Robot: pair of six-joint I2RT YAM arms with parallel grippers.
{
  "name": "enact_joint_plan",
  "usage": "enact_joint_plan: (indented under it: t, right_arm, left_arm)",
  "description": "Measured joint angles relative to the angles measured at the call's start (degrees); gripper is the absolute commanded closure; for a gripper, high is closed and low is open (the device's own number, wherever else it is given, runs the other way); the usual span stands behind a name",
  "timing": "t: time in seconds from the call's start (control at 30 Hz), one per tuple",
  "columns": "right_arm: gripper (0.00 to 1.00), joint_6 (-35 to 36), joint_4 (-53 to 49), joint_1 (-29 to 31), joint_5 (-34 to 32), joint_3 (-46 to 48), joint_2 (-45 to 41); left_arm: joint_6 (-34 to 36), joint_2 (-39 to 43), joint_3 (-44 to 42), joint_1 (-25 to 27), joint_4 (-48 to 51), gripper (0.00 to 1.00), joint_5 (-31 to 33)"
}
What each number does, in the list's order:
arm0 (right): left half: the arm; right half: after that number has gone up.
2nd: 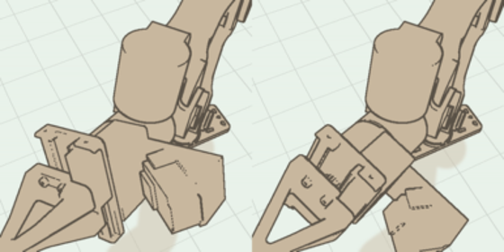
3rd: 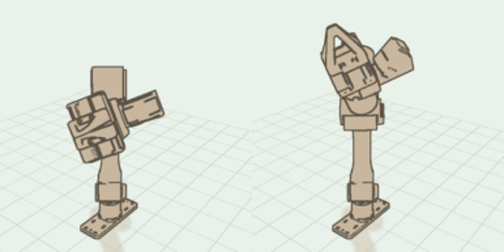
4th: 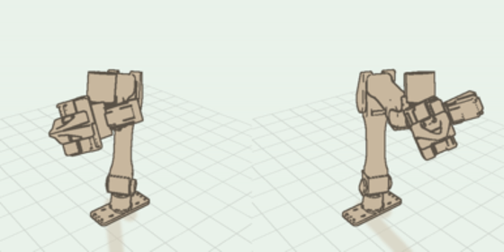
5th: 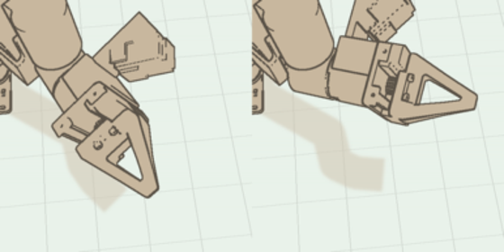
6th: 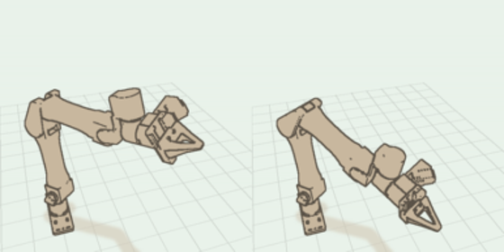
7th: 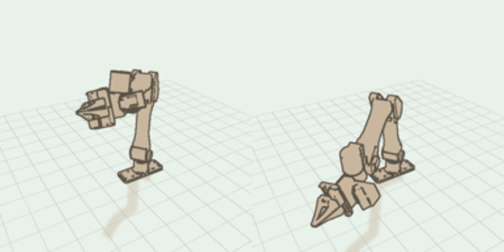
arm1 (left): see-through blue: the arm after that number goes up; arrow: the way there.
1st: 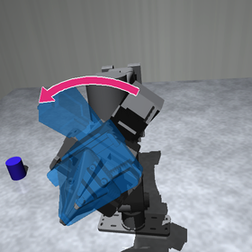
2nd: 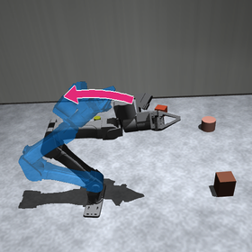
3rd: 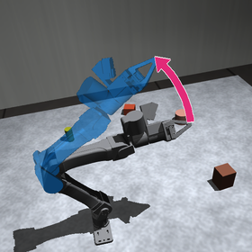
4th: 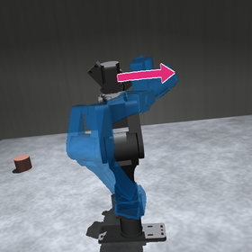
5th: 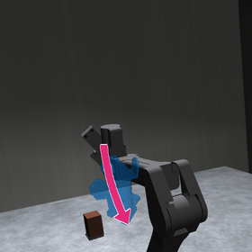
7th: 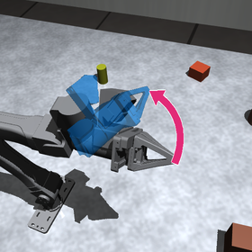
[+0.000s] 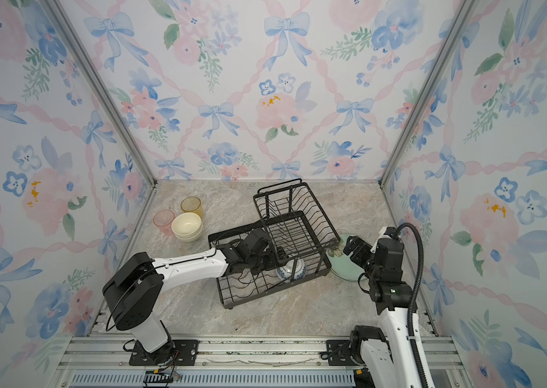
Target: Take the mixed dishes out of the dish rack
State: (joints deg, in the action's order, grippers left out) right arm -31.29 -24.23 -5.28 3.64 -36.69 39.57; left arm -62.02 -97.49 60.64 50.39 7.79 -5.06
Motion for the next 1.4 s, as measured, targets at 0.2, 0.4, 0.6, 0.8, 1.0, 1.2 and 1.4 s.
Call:
enact_joint_plan:
  t: [0.2, 0.4, 0.6, 0.8, 1.0, 1.2, 1.4]
  right_arm:
    - [0.03, 0.0, -0.2, -2.3, 1.0, 0.4, 0.0]
    - [0.03, 0.0, 0.0, -4.5, 2.2, 0.4, 1.6]
    - [0.03, 0.0, 0.6, -5.7, 3.7, 0.4, 4.7]
    - [0.03, 0.0, 1.4, -6.0, 4.4, 0.7, 4.8]
    - [0.03, 0.0, 1.4, -6.4, 4.8, 0.8, 4.6]
    - [0.03, 0.0, 1.3, -6.7, 5.2, 0.8, 4.3]
    - [0.03, 0.0, 1.3, -6.7, 5.4, 0.8, 4.1]
  left_arm:
    - [2.0, -1.2, 3.3, 0.3, 2.5, 0.02, 2.8]
    - [4.5, -3.0, 8.4, 1.6, 5.8, 0.02, 6.0]
    - [5.8, -2.9, 8.6, 1.8, 6.8, 0.02, 7.8]
    - [7.7, -2.8, 8.8, 2.8, 8.1, 0.02, 10.3]
    - [8.3, -3.4, 9.7, 3.2, 9.1, 0.04, 11.3]
    - [8.5, -3.8, 9.8, 3.5, 8.7, 0.06, 12.9]
    - [8.4, -4.9, 10.4, 3.7, 7.6, 0.05, 13.0]
